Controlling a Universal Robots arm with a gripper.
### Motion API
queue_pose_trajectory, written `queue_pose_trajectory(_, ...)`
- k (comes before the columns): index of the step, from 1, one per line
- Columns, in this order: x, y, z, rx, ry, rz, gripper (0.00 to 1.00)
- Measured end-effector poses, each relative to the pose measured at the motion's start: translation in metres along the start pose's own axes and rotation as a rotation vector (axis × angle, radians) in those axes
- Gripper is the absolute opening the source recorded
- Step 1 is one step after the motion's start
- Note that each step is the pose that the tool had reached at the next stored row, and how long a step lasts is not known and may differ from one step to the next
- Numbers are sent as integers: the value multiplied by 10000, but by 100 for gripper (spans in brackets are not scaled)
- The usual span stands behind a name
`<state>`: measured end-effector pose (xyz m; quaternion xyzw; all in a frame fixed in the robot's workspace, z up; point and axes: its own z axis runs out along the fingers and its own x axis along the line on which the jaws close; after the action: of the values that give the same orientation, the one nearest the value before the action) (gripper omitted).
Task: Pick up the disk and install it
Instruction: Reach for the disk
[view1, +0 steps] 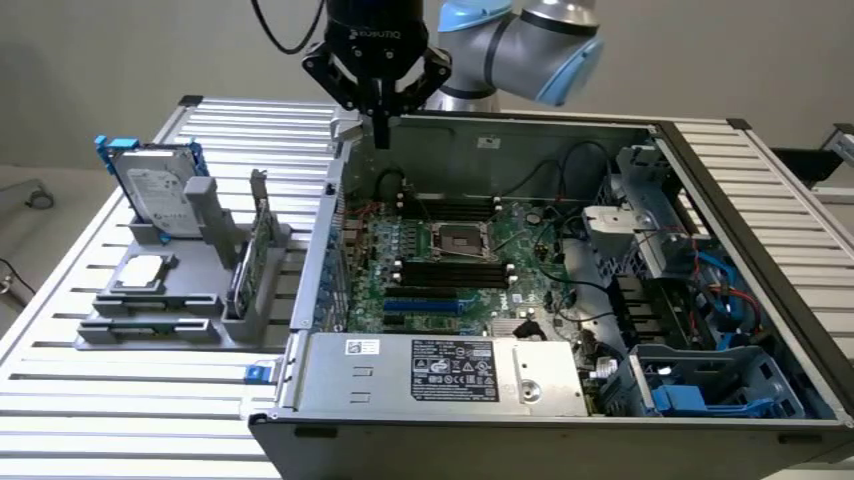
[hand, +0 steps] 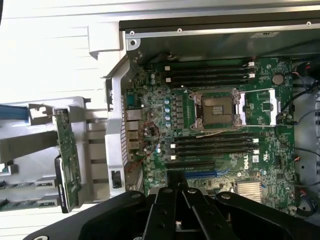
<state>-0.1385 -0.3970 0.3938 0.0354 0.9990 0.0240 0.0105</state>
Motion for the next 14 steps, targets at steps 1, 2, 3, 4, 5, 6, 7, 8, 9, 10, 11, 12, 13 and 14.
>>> queue_pose_trajectory(1,45,4,1,-1,0,-1,11)
queue_pose_trajectory(2,90,10,2,-1,-1,-1,11)
queue_pose_trajectory(3,137,19,4,-1,-1,0,11)
queue_pose_trajectory(4,186,29,7,-2,-1,-2,11)
queue_pose_trajectory(5,232,41,9,-2,-1,0,11)
queue_pose_trajectory(6,278,53,12,-1,0,-1,11)
queue_pose_trajectory(7,324,65,18,-1,-1,-1,11)
queue_pose_trajectory(8,372,79,26,-1,0,0,11)
queue_pose_trajectory(9,418,92,34,0,0,-1,11)
queue_pose_trajectory(10,464,105,44,1,0,-1,11)
queue_pose_trajectory(11,511,120,57,1,-1,0,11)
queue_pose_trajectory(12,558,139,74,1,-5,-2,11)
queue_pose_trajectory(13,604,156,86,1,-7,-2,11)
queue_pose_trajectory(14,651,171,96,0,-9,0,11)
